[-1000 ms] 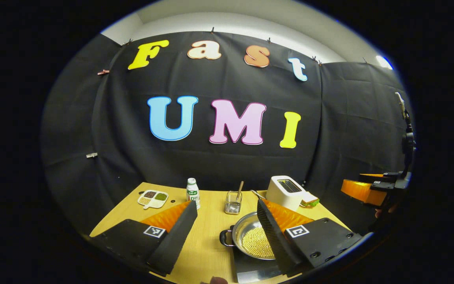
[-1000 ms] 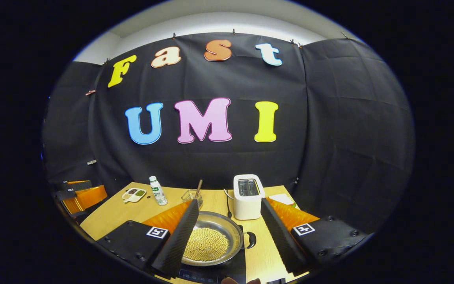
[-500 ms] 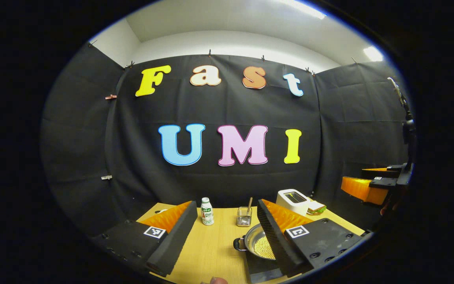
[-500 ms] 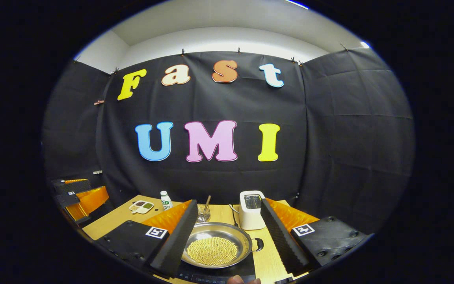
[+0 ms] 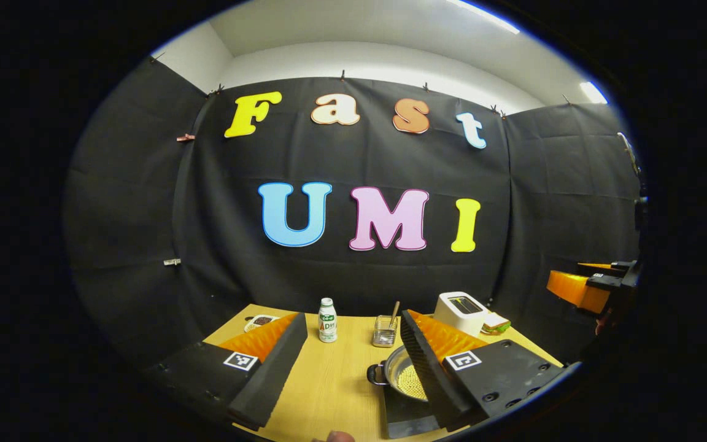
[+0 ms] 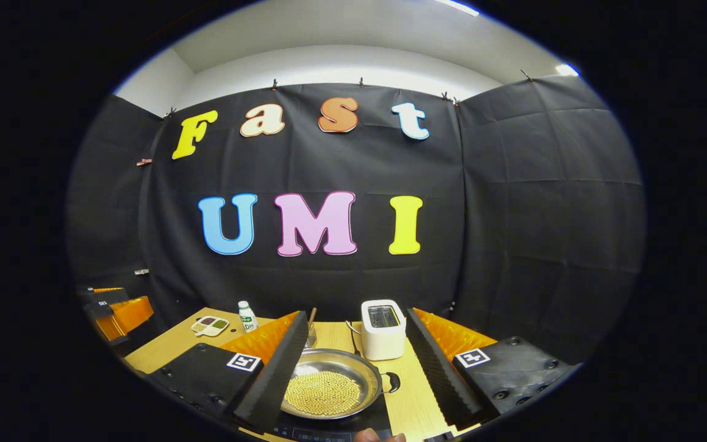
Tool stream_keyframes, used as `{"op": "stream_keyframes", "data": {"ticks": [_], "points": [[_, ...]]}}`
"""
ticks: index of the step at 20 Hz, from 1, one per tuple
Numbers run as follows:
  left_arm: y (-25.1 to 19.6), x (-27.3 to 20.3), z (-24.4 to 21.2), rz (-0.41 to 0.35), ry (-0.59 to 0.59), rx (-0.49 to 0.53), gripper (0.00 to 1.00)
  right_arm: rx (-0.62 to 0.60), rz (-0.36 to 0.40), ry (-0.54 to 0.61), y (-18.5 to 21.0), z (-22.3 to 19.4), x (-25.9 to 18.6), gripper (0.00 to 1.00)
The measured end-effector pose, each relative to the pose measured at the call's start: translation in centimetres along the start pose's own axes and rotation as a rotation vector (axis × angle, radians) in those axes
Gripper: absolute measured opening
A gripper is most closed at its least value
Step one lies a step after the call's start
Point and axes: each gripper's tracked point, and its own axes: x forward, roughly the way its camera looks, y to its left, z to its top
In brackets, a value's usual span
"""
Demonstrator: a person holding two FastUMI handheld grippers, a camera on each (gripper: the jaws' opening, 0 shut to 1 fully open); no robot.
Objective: First push the handle of the pot to place it horizontally, then grasp the pot with both hands and set it on the induction cooktop.
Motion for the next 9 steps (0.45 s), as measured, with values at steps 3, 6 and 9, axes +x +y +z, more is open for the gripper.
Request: {"op": "stream_keyframes", "data": {"ticks": [3, 6, 9], "points": [[-0.3, 0.2, -0.1, -0.008, 0.001, -0.001, 0.97, -0.008, 0.014, 0.001, 0.7, 0.0, -0.1, 0.99], [-0.5, 0.1, -0.5, -0.013, 0.014, -0.007, 0.95, -0.014, 0.029, 0.008, 1.3, -0.2, -0.2, 0.99], [-0.7, 0.2, -0.7, -0.019, 0.02, -0.009, 0.95, -0.022, 0.036, 0.008, 1.5, -0.4, 0.0, 1.0]]}}
